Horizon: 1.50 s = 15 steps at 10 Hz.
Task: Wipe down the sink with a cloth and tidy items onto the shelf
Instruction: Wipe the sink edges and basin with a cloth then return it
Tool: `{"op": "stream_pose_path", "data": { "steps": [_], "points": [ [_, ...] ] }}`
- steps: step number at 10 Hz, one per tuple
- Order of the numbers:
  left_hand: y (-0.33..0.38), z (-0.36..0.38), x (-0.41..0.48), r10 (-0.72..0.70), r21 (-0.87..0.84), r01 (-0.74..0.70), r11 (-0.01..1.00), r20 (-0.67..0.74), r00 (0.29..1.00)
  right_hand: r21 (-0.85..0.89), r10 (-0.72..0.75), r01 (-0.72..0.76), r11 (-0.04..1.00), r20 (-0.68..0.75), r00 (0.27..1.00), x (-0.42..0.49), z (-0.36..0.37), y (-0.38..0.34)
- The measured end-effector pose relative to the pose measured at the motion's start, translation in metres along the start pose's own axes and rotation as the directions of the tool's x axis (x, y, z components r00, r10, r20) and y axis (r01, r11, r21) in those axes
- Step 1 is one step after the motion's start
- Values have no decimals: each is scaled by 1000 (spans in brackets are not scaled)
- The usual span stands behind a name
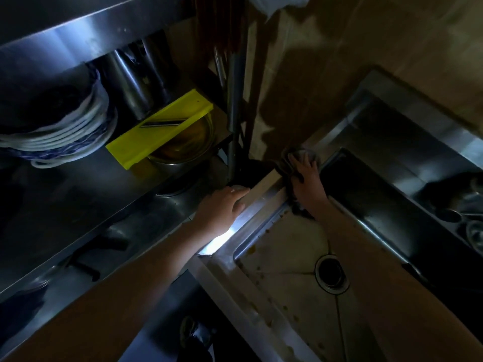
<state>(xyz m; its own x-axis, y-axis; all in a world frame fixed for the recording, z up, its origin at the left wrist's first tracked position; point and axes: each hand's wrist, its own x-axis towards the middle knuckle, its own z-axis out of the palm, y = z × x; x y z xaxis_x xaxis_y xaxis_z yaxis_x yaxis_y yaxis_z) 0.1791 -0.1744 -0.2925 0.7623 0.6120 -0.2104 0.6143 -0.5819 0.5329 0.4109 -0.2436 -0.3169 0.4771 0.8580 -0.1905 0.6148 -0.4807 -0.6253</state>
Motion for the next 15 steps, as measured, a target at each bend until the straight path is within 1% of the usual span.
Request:
{"op": "stream_pose_path", "data": {
  "steps": [1, 2, 3, 4, 5, 6, 7, 8, 9, 10, 11, 12, 13, 14, 15],
  "points": [
    [0, 0, 1, -6, -22, 6, 1000, 16, 1000, -9, -96, 96, 995, -4, 995, -17, 9, -6],
    [-2, 1, 0, 0, -18, 0, 1000, 10, 1000, -36, -144, 145, 989, 11, 989, -27, 19, -6],
    [-3, 2, -2, 2, -15, -2, 1000, 3, 1000, -17, -139, 139, 990, 27, 990, -26, 18, -2],
    [-8, 1, -9, -9, -43, 9, 999, -8, 1000, -9, -87, 88, 996, 25, 996, -12, 11, 1],
    [-16, -1, -22, -17, -47, 15, 999, -39, 999, 19, -12, 12, 1000, -5, 1000, -1, 8, -4],
    [-23, -1, -39, -43, -48, 40, 998, -72, 996, 110, 41, -41, 993, 0, 999, -2, 10, -11],
    [-31, -1, -57, -61, -65, 55, 996, -93, 994, 181, 36, -38, 983, 15, 999, -20, 14, -22],
    [-38, -2, -76, -64, -68, 56, 996, -112, 992, 110, -30, 28, 994, 16, 999, -47, 24, -34],
    [-41, -2, -95, -79, -59, 73, 996, -104, 992, 9, -128, 128, 992, 118, 985, -74, 41, -43],
    [-43, -2, -114, -58, -54, 52, 997, -120, 991, 418, -13, -43, 907, 130, 991, -93, 60, -68],
    [-44, -3, -128, -59, -56, 54, 997, -98, 993, 453, -51, -44, 890, 195, 979, -112, 66, -89],
    [-45, -2, -138, -103, -104, 97, 990, -62, 993, 252, -109, 77, 965, 116, 987, -127, 76, -93],
    [-48, -2, -147, -134, -148, 125, 981, -53, 989, 274, -78, 40, 961, 128, 989, -140, 82, -93],
    [-53, -5, -156, -129, -150, 117, 982, -77, 989, 424, -27, -59, 904, 195, 981, -153, 91, -101],
    [-60, -8, -161, -143, -180, 128, 975, -75, 987, 467, -9, -107, 877, 240, 971, -171, 94, -105]
  ]
}}
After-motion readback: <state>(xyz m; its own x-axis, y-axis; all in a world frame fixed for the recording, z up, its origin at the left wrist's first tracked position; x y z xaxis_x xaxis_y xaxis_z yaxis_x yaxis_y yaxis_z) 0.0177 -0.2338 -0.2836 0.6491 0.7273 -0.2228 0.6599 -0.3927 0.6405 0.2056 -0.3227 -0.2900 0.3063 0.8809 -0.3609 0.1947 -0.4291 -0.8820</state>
